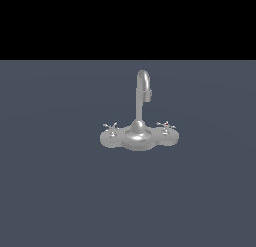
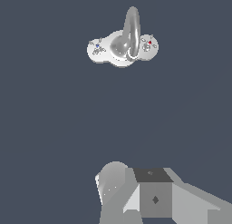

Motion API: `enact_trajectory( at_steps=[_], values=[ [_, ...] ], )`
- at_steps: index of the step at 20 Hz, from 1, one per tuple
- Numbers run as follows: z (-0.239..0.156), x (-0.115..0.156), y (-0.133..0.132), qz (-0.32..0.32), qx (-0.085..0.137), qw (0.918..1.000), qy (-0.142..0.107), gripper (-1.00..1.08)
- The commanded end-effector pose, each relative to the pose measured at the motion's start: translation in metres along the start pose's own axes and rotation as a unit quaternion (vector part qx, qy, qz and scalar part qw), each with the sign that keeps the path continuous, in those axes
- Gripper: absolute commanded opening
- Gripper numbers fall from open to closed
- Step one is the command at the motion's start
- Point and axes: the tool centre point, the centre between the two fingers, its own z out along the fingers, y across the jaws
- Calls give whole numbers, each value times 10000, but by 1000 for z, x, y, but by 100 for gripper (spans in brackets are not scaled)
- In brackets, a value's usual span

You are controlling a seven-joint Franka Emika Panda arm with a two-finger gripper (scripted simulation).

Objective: Turn on the faucet by rotating a designated handle.

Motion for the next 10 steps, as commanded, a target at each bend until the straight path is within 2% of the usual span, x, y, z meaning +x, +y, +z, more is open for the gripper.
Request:
enact_trajectory(
  at_steps=[1,2,3,4,6,7,8,9,10],
  values=[
    [21,2,-7,-113,-104,9995,-285,-27],
    [34,6,-6,-17,-53,9992,-389,-21],
    [56,6,-21,-222,-155,9979,-582,-27],
    [71,13,-7,-31,158,9978,-637,-22],
    [111,14,-30,-302,-82,9949,-962,-25],
    [127,13,-31,-62,98,9936,-1125,-22],
    [139,14,-62,-308,-14,9928,-1155,-37],
    [142,28,-51,54,132,9937,-1110,-43],
    [154,36,-56,194,162,9931,-1146,-44]
  ],
)
